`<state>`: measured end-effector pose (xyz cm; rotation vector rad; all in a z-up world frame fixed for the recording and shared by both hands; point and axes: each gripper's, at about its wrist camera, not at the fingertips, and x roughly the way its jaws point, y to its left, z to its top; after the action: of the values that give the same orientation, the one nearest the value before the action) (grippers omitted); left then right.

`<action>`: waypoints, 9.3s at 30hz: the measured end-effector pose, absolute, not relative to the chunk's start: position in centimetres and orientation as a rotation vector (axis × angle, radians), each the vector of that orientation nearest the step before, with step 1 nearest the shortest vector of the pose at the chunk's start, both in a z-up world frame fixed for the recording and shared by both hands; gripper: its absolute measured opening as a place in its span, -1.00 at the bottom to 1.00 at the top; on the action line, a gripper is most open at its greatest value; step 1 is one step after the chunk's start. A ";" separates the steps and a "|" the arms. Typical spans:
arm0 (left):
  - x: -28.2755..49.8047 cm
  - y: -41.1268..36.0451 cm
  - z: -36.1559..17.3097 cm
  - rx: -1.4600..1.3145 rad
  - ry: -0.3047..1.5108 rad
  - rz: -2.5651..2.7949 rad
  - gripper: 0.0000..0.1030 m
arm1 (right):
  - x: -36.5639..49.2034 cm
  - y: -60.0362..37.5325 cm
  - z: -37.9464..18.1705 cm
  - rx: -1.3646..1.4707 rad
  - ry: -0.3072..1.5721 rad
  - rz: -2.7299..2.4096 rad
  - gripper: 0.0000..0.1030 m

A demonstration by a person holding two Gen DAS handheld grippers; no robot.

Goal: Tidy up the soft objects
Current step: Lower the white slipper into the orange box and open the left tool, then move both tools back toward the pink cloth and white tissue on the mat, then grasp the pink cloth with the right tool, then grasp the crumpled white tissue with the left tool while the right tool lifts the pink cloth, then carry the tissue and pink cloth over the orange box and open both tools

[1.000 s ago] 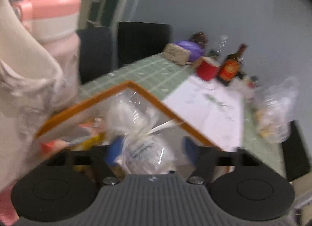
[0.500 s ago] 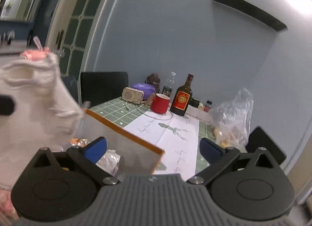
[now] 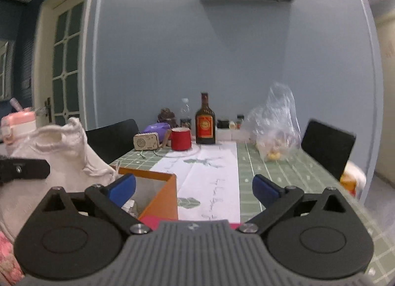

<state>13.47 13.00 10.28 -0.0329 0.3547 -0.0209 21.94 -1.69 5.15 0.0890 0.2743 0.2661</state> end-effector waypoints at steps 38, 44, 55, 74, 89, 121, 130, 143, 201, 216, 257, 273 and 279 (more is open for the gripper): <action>14.7 10.2 9.4 0.169 0.620 0.095 0.71 | 22.4 -3.1 4.6 0.213 0.317 0.325 0.86; 12.7 11.4 10.2 0.207 0.618 0.111 0.71 | 22.4 -3.1 4.6 0.216 0.318 0.318 0.86; 6.5 11.3 14.0 0.243 0.404 0.096 0.71 | 21.8 -4.1 6.1 0.318 0.317 0.384 0.86; 3.1 5.1 19.2 0.091 0.235 -0.110 0.72 | 16.4 -9.3 9.6 0.174 0.121 0.441 0.95; 5.0 -3.1 15.0 -0.009 0.209 -0.172 0.74 | 20.0 -21.3 2.3 0.261 0.149 0.112 0.95; 14.6 -12.7 0.2 -0.082 0.332 0.123 0.71 | 23.3 -26.4 -4.2 0.395 0.363 -0.008 0.94; 15.8 -13.1 -2.3 -0.065 0.467 0.141 0.71 | 24.5 -24.6 -3.5 0.364 0.407 0.171 0.94; 17.9 -11.4 -4.2 -0.181 0.633 0.109 0.74 | 33.2 -17.9 -1.1 -0.022 0.606 0.554 0.94; 5.7 -9.3 -3.0 0.250 0.612 -0.327 0.81 | 18.1 -18.2 -2.7 0.175 0.764 0.515 -0.63; 6.2 -8.8 -2.5 0.191 0.716 -0.353 -0.49 | 16.0 -23.0 -0.9 0.230 0.551 0.392 -0.65; 2.7 11.4 22.6 -0.031 0.411 -0.083 -0.54 | 14.0 -8.9 12.4 0.224 0.327 0.786 -0.94; 13.5 19.4 13.4 -0.201 0.655 -0.013 -0.54 | 24.6 1.5 10.1 0.091 0.517 0.727 -0.94; 14.1 19.0 11.4 -0.079 0.650 0.125 -0.52 | 27.8 4.0 9.0 0.030 0.555 0.660 -0.93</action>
<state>14.15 18.96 11.37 -0.0792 0.6496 0.1253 27.75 3.97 9.03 0.0302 0.5548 0.6605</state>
